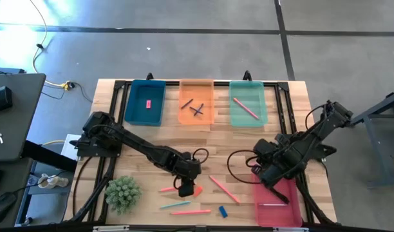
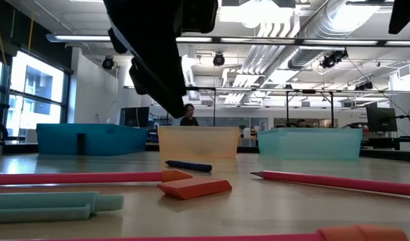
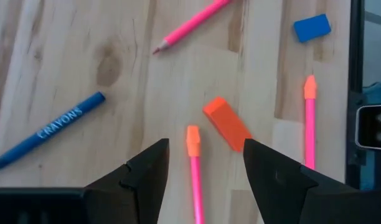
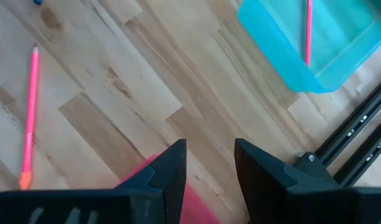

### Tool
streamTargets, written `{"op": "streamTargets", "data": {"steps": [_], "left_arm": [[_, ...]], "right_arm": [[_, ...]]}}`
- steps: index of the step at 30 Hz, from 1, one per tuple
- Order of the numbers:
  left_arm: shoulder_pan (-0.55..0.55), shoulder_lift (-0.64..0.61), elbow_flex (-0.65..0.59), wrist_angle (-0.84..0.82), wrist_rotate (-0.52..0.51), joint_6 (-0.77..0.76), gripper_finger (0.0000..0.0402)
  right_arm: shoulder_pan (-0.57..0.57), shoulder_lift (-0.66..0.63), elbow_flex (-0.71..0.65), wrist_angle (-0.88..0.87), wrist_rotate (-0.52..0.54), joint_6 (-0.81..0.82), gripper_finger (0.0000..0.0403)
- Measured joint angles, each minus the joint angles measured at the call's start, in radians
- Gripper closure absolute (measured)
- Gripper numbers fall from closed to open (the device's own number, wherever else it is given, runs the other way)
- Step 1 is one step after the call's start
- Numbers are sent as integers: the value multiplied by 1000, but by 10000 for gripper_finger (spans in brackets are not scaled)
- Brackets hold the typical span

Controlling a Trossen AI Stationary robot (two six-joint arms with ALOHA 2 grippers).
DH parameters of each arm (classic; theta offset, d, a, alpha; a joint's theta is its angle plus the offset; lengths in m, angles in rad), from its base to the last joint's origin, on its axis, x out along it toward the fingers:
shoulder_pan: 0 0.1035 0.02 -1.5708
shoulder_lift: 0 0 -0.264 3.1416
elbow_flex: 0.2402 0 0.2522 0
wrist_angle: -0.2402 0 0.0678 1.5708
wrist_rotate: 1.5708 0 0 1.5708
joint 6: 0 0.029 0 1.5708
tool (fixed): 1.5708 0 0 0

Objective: Sort crayons/erasers/pens/pencils in bins
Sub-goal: Put the top left pink pencil into the light green bin

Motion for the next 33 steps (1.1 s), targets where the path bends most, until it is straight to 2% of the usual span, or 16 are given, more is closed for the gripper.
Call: {"op": "streamTargets", "data": {"steps": [5, 23, 33], "left_arm": [[-18, 18, 0, 3, -24, -31, 211], [-25, 145, 0, 61, 7, -50, 212], [-33, 191, 8, 25, -86, -49, 236]], "right_arm": [[-34, 0, 0, 0, 1, -22, 277], [-56, 0, 0, -1, 13, -63, 277], [-56, 0, 0, 0, 22, -64, 277]]}}
